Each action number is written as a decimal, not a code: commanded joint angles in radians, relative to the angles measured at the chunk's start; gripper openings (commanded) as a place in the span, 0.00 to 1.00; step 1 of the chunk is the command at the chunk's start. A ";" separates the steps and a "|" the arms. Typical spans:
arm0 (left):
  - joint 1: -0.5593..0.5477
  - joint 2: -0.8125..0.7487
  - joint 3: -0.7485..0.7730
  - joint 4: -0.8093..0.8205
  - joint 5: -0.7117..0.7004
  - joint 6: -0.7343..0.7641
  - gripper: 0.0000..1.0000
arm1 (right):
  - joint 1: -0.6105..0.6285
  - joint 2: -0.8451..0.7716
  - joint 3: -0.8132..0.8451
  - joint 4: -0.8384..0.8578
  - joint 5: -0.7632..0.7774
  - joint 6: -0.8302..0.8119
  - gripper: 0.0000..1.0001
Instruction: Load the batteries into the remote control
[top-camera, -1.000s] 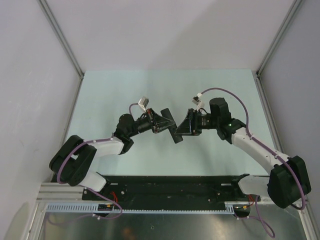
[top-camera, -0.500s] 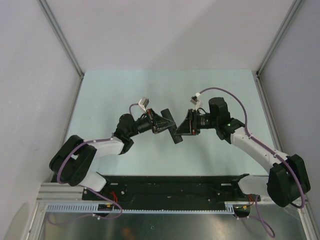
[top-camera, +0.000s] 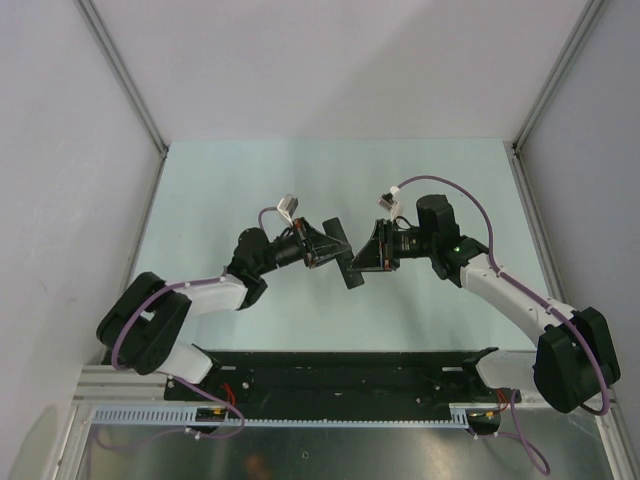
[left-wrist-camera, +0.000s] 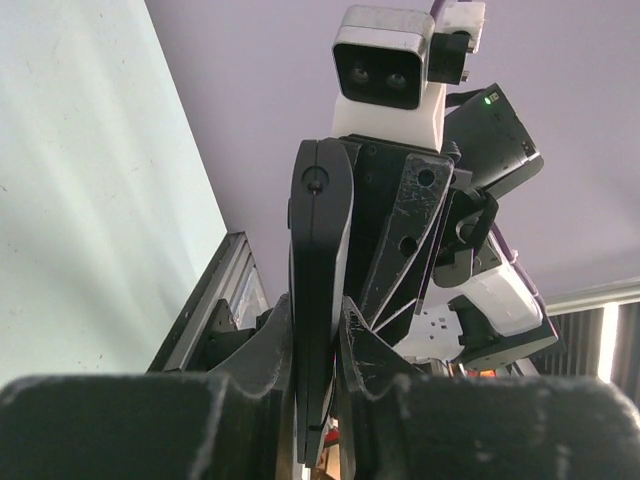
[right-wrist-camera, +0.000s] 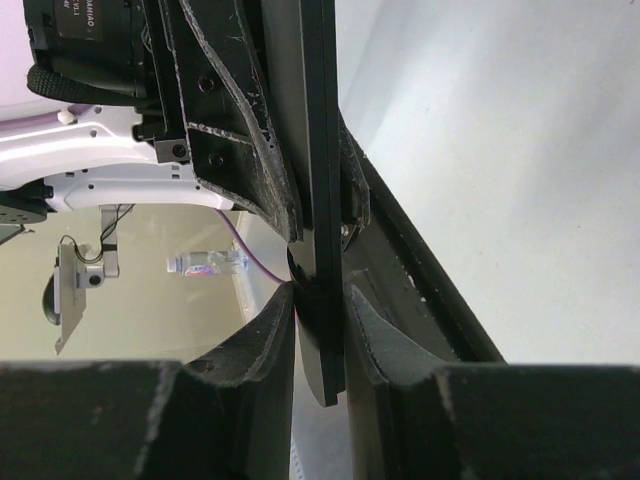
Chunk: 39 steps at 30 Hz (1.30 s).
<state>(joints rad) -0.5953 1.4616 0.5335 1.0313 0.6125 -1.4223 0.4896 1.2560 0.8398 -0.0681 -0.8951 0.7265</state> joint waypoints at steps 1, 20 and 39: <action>-0.057 -0.067 0.026 0.081 0.001 -0.015 0.00 | 0.015 0.019 0.001 0.013 0.059 0.007 0.00; -0.178 -0.101 -0.035 0.079 -0.016 0.000 0.00 | -0.034 0.031 0.002 0.105 0.076 0.077 0.00; -0.261 -0.112 -0.069 0.069 -0.034 0.008 0.00 | -0.069 0.040 0.002 0.189 0.097 0.136 0.00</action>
<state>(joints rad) -0.7338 1.3918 0.4698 1.0302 0.3691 -1.4120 0.4461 1.2652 0.8242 -0.0643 -0.9981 0.8207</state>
